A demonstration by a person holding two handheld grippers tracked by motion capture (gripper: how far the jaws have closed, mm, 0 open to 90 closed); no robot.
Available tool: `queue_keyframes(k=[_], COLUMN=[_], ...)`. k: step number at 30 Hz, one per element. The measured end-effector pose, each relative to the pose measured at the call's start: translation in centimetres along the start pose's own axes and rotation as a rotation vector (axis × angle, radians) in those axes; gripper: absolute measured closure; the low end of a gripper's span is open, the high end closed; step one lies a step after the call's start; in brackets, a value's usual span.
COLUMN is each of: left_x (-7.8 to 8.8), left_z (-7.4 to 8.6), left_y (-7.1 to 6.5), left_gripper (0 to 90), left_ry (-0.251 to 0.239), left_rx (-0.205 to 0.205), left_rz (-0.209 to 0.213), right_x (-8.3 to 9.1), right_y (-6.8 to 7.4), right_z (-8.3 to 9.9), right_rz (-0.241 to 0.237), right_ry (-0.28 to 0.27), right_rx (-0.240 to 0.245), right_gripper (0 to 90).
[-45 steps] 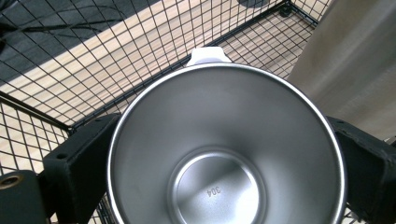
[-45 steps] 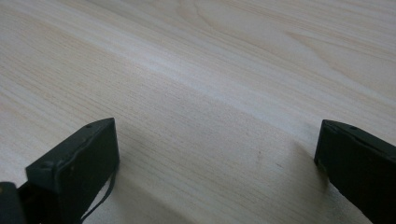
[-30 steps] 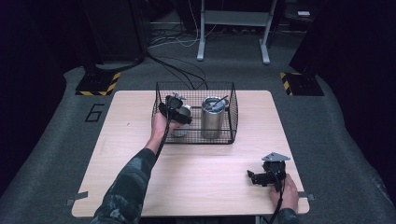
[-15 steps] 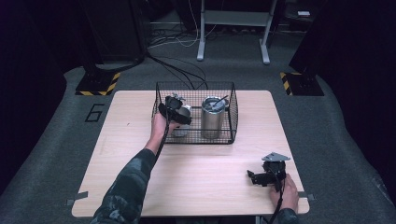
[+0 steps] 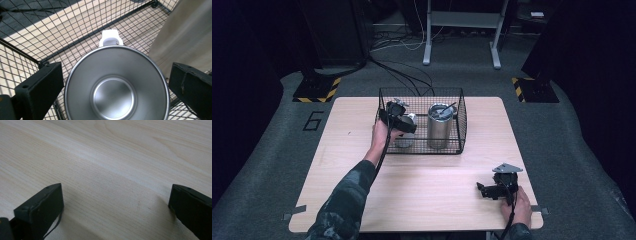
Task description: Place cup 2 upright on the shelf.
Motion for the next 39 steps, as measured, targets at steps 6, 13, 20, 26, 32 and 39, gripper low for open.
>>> queue_keyframes(k=[6, 13, 20, 26, 32, 39], left_x=[2.2, 5.5, 8.3, 10.0, 12.0, 13.8], left_z=[-0.3, -0.3, 1.3, 3.3, 5.4, 8.0], left_y=[-0.1, -0.4, -1.2, -1.9, -2.3, -2.2], left_gripper=[0.1, 0.1, 0.1, 0.1, 0.1, 0.2], left_ry=[-0.025, -0.059, -0.071, -0.074, -0.080, -0.092], left_rx=[-0.003, -0.029, -0.067, -0.102, -0.118, -0.117], left_rz=[0.007, 0.014, 0.006, -0.001, -0.010, -0.034], right_x=[0.0, 0.0, 0.0, 0.0, 0.0, 0.0], right_y=[0.0, 0.0, 0.0, 0.0, 0.0, 0.0], right_z=[0.0, 0.0, 0.0, 0.0, 0.0, 0.0], right_rz=[-0.001, 0.000, -0.004, -0.003, -0.003, -0.003], right_ry=[-0.001, -0.001, 0.005, 0.004, 0.004, 0.004], right_rx=[-0.001, 0.000, 0.003, 0.004, 0.004, 0.003], right_gripper=[0.0, 0.0, 0.0, 0.0, 0.0, 0.0])
Point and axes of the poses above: each handheld gripper's, and its own axes: x roughly backward along the jaws, z roughly out of its underside, y roughly to its left, the point moved 9 cm from there along -x, roughly forward along the jaws, and after that the axes turned 7 degrees about -x, right-handed, at the moved point
